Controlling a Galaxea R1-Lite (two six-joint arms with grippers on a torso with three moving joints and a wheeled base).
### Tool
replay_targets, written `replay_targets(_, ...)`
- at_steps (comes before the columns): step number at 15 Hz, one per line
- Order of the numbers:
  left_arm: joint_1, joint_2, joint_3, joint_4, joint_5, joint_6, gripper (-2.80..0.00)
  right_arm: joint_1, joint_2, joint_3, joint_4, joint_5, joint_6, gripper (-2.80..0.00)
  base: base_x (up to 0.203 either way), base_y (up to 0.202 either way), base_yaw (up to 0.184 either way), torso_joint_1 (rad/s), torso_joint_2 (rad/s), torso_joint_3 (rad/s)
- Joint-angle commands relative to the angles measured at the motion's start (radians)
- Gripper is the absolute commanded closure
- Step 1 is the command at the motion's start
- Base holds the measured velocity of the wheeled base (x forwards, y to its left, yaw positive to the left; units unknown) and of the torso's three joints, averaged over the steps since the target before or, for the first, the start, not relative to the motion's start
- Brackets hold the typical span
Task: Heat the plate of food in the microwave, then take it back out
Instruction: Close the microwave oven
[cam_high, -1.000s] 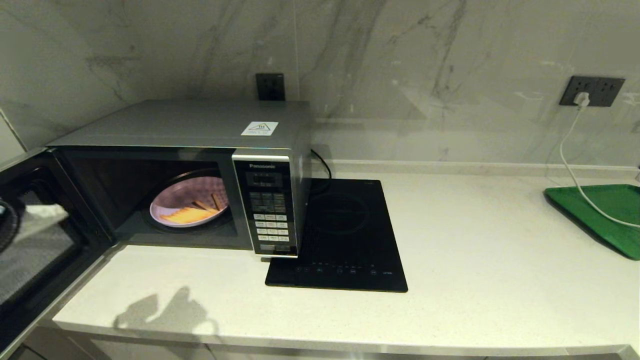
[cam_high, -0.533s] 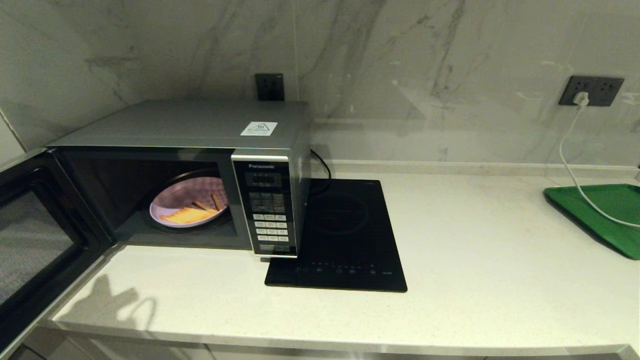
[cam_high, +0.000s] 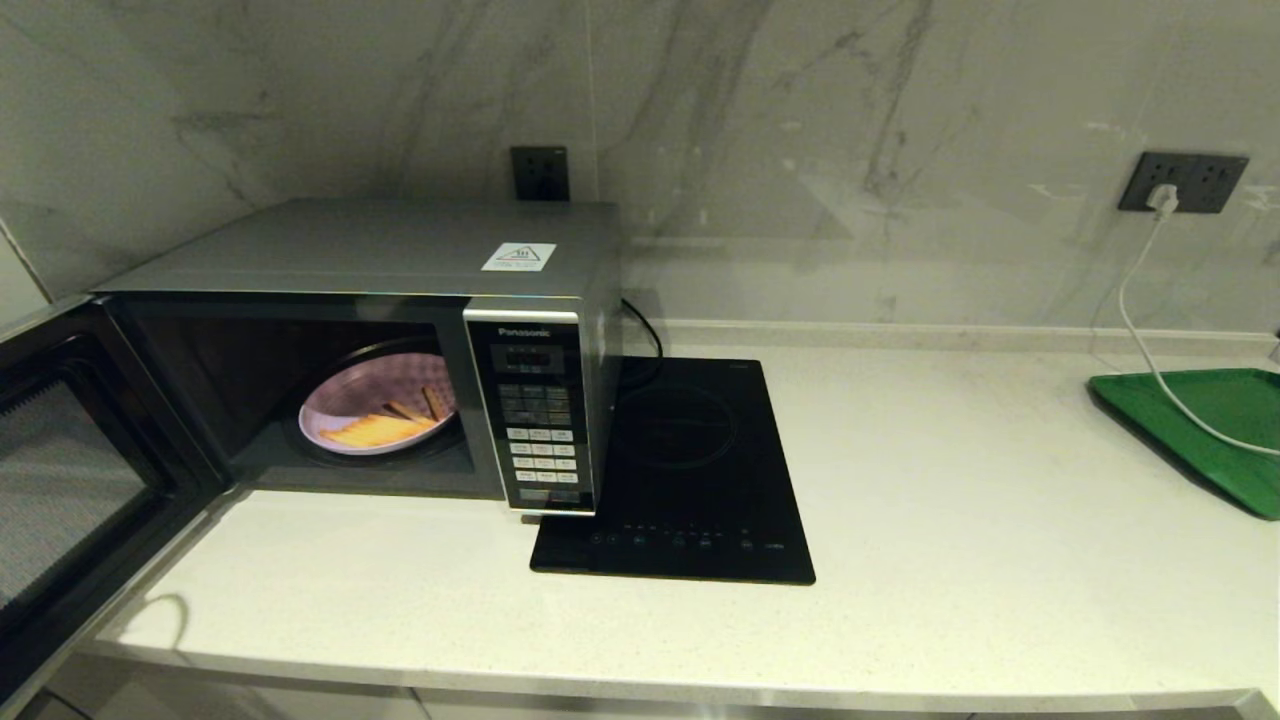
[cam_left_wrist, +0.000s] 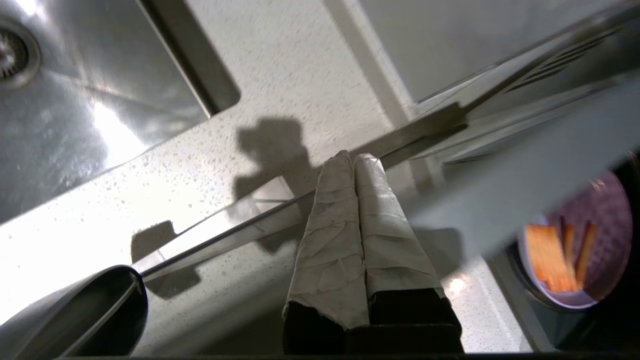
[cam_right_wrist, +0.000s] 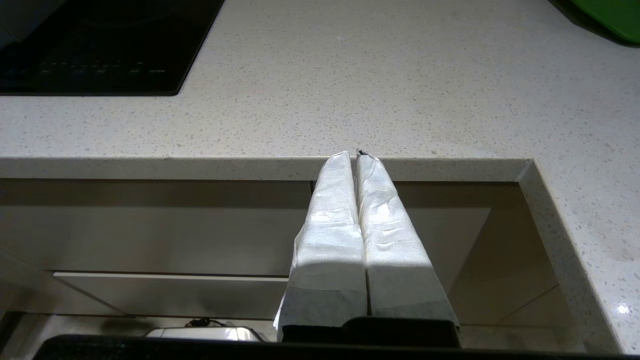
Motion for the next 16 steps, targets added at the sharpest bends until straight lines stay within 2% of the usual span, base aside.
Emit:
replay_targets(1,0.004,0.058,-0.001,0.005,-0.006,-0.003,0.0,0.0,0.0,0.0,0.002,0.0,0.001,0.0,0.0,0.0,0.0,0.0,0.0,0.0)
replay_targets(4,0.001,0.046,0.004,0.052,-0.037,-0.001,0.0,0.0,0.0,0.0,0.002,0.0,0.001,0.0,0.0,0.0,0.0,0.0,0.0,0.0)
replay_targets(6,-0.014,0.013,0.016,0.119,-0.102,-0.001,0.0,0.0,0.0,0.0,0.002,0.0,0.001,0.0,0.0,0.0,0.0,0.0,0.0,0.0)
replay_targets(10,-0.086,-0.049,0.083,0.137,-0.104,-0.002,0.0,0.001,0.0,0.0,0.002,0.001,0.001,0.0,0.0,0.0,0.0,0.0,0.0,0.0)
replay_targets(13,-0.205,-0.156,0.184,0.136,-0.097,-0.021,0.0,0.001,0.0,0.0,0.002,0.001,0.001,0.0,0.0,0.0,0.0,0.0,0.0,0.0)
replay_targets(16,-0.413,-0.265,0.278,0.134,-0.044,-0.105,0.0,0.0,0.0,0.0,0.002,0.001,0.001,0.0,0.0,0.0,0.0,0.0,0.0,0.0)
